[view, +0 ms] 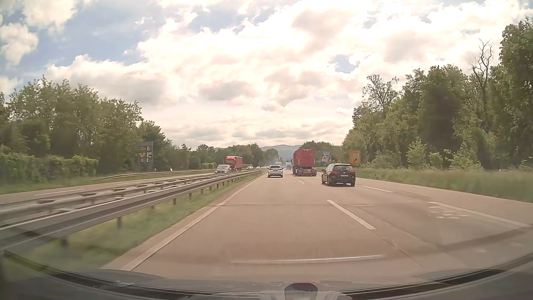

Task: Follow the waypoints while adhering to traffic rules and regulations

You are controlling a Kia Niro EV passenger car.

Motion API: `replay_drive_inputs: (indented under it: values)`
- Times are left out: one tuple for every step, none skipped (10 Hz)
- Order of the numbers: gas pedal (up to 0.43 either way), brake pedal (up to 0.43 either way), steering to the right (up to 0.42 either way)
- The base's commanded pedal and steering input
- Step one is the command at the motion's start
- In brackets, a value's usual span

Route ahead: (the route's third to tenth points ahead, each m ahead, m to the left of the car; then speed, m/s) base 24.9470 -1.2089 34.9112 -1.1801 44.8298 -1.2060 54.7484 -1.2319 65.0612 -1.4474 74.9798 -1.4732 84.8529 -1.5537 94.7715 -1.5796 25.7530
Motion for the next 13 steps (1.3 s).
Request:
replay_drive_inputs:
  values:
    - [0.039, 0.000, 0.002]
    - [0.039, 0.000, 0.002]
    - [0.039, 0.000, 0.002]
    - [0.039, 0.000, 0.002]
    - [0.039, 0.000, 0.002]
    - [0.039, 0.000, 0.002]
    - [0.039, 0.000, 0.002]
    - [0.039, 0.000, 0.002]
    - [0.039, 0.000, 0.002]
    - [0.039, 0.000, 0.002]
    - [0.039, 0.000, 0.002]
    - [0.039, 0.000, 0.002]
    - [0.047, 0.000, 0.001]
